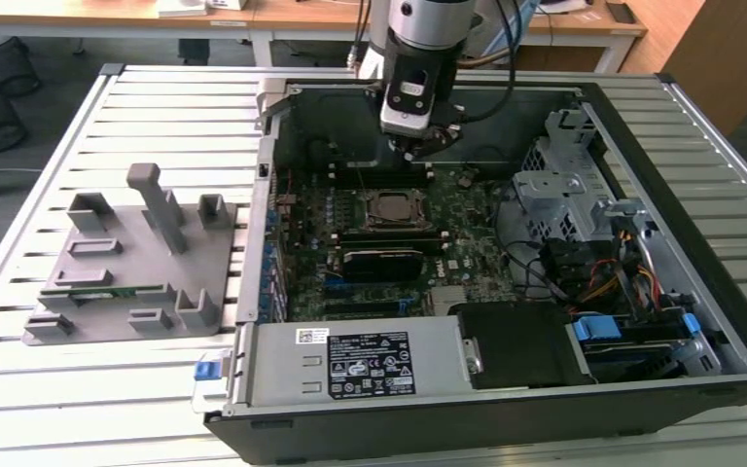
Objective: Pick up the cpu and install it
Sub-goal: 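Install the first cpu locking lever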
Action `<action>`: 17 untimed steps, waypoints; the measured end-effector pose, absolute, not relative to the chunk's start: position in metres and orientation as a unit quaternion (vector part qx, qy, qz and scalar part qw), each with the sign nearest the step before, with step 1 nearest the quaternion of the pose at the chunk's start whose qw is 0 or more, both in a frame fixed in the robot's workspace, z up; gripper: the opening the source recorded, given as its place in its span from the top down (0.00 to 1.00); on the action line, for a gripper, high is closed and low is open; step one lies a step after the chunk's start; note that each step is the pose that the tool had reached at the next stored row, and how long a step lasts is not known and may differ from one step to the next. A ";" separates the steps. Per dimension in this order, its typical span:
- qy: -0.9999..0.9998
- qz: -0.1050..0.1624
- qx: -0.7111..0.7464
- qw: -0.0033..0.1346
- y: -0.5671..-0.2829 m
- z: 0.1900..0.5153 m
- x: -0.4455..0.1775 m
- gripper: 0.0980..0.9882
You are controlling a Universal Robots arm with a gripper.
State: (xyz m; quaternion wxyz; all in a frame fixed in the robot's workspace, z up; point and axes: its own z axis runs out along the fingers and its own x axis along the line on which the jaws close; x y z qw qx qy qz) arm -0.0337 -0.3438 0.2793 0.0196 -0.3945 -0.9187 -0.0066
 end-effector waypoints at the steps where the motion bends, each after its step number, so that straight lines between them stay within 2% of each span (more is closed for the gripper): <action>1: -0.923 -0.006 -0.385 0.020 -0.344 0.279 -0.034 0.99; 17: -0.969 -0.004 -0.248 0.020 -0.344 0.277 -0.034 0.99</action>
